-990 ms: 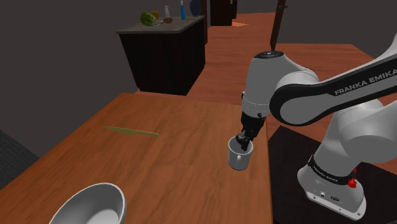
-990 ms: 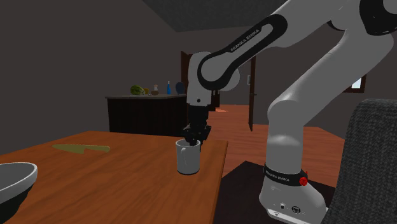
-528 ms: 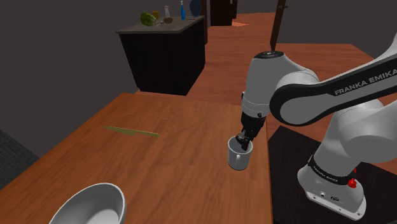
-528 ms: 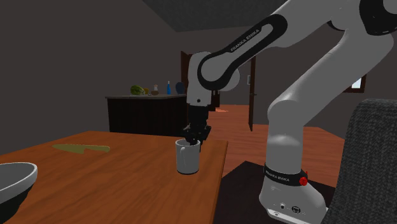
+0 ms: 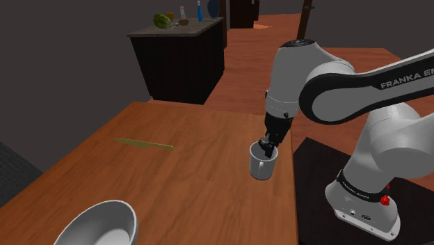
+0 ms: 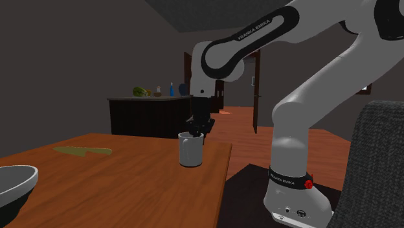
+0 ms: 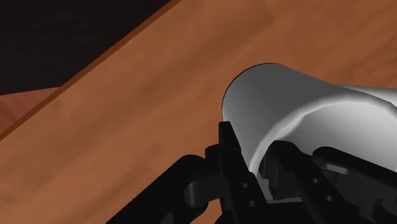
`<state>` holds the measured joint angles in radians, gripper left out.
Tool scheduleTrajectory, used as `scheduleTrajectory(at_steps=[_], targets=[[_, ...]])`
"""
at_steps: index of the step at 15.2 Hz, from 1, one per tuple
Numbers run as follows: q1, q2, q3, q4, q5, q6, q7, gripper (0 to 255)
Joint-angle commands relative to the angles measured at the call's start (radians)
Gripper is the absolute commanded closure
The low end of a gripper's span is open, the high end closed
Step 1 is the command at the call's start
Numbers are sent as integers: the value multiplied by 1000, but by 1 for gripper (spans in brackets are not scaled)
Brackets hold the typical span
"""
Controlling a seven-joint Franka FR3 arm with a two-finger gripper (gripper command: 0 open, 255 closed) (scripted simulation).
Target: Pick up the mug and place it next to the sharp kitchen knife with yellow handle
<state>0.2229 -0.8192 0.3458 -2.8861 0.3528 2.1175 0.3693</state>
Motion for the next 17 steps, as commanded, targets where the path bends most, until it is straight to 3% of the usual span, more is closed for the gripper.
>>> scheduleTrajectory(at_steps=[1,17], targets=[[-4,-16,-9,20,-10,-37,2,255],[-28,-76,-64,204,-70,-278,20,255]])
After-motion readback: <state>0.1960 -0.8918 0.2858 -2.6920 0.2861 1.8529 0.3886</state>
